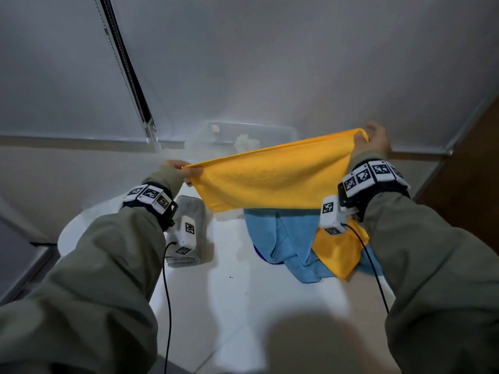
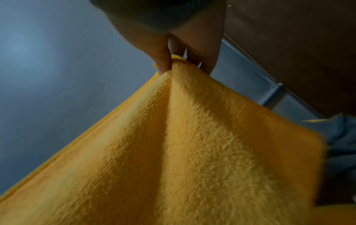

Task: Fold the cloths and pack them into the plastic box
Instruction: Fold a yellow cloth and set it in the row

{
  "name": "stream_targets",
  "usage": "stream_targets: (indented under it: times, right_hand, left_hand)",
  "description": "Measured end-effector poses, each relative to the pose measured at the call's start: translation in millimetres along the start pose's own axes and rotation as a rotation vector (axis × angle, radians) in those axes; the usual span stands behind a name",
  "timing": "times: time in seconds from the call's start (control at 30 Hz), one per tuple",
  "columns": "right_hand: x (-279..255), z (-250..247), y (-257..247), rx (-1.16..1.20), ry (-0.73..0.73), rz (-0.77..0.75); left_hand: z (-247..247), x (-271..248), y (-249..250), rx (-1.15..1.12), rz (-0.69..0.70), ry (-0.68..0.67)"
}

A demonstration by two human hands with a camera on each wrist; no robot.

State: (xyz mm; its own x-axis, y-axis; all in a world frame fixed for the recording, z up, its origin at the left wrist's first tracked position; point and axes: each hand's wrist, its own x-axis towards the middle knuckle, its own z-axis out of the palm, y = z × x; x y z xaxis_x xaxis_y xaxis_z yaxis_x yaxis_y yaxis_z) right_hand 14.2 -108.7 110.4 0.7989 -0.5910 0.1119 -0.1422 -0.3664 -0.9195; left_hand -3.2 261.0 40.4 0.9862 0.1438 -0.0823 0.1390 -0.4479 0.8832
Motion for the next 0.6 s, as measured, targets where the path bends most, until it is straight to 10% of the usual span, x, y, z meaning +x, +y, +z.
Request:
stream_targets:
  times: [0.27, 0.6]
  right_hand:
    - [-5, 2, 35, 0.032, -0.106, -0.156]
    - [-7, 0, 40, 0.109, -0.09, -0.159]
  left_hand:
    - [-5, 2, 18, -0.415, -0.072, 0.215]
    - [-5, 1, 38, -0.201, -0.04, 0.377]
